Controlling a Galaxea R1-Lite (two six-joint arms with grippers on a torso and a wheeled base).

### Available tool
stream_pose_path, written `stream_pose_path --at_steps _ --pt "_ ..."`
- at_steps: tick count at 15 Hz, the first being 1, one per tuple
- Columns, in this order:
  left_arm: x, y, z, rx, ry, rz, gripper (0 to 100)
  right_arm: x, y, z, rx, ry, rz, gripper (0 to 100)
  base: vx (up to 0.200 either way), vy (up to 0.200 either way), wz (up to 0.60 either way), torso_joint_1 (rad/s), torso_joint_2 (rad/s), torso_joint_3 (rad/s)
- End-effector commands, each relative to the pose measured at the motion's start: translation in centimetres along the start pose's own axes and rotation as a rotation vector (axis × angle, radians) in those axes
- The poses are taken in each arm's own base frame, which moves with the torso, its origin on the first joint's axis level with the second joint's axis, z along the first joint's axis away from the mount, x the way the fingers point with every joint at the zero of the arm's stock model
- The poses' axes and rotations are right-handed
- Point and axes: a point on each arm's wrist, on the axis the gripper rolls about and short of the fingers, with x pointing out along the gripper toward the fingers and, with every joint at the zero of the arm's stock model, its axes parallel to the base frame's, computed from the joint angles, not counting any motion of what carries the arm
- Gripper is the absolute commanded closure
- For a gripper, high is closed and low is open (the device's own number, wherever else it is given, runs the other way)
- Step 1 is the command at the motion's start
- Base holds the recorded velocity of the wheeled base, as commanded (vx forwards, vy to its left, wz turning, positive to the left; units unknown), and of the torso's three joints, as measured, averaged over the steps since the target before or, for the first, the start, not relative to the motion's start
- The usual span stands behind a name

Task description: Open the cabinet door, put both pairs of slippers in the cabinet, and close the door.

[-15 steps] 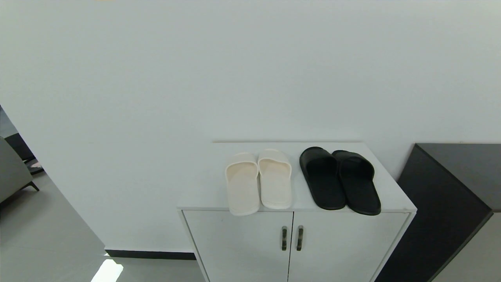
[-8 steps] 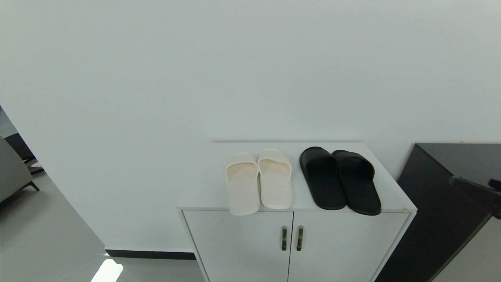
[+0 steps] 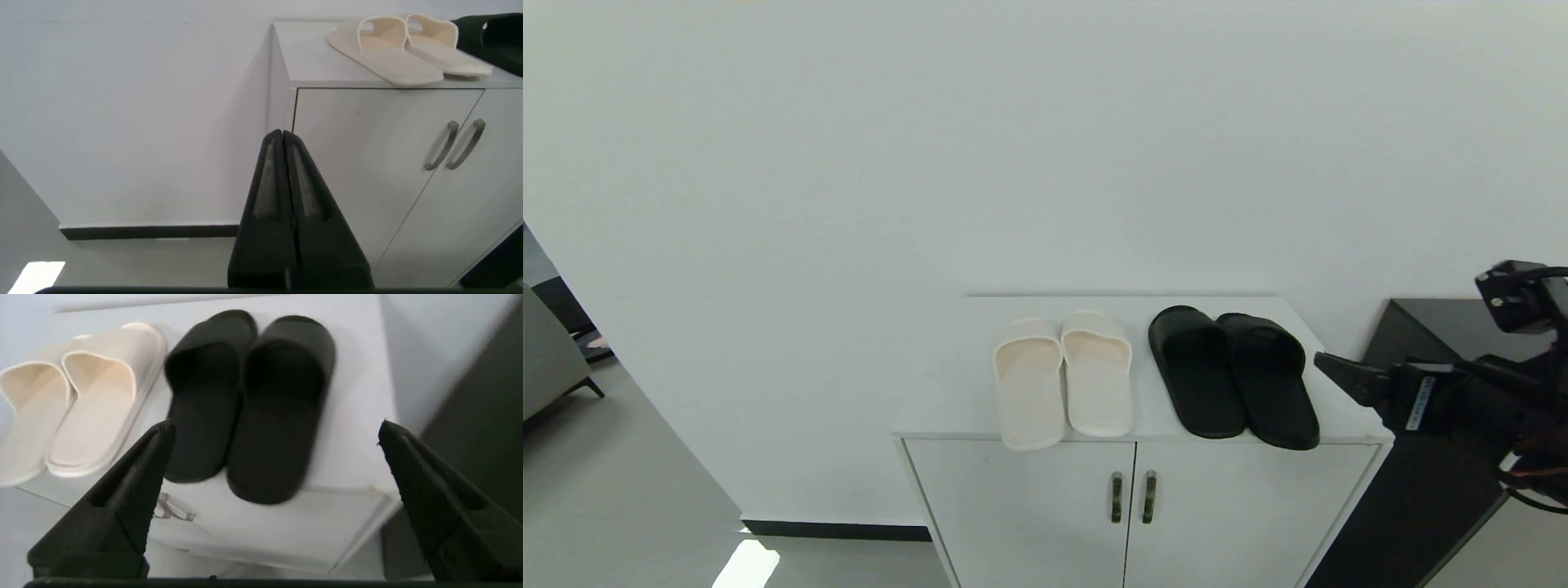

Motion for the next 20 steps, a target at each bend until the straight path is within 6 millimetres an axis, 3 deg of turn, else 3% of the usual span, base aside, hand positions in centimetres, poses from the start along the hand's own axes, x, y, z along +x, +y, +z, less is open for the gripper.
stream_pose_path --at_steps 1,5,8,16,20 --pt "0.0 0.0 0.0 0.0 0.001 0.001 100 2.2 1.5 -1.3 -0.029 0.059 0.022 0 0.0 0.0 0.0 0.0 0.0 0.0" --pt "0.0 0.0 0.0 0.001 0.001 0.001 100 5.5 4.1 -2.8 -0.053 0.073 0.03 0 0.0 0.0 0.0 0.0 0.0 0.0" --pt "0.0 0.0 0.0 0.001 0.0 0.001 100 7.9 4.9 -3.7 -0.062 0.075 0.0 0 0.0 0.0 0.0 0.0 0.0 0.0" --pt "0.0 0.0 0.0 0.0 0.0 0.001 100 14.5 4.5 -5.6 -0.06 0.099 -0.081 0 0.0 0.0 0.0 0.0 0.0 0.0" --pt "0.0 0.0 0.0 0.0 0.0 0.001 100 16.5 4.6 -5.4 -0.067 0.073 -0.09 0 0.0 0.0 0.0 0.0 0.0 0.0"
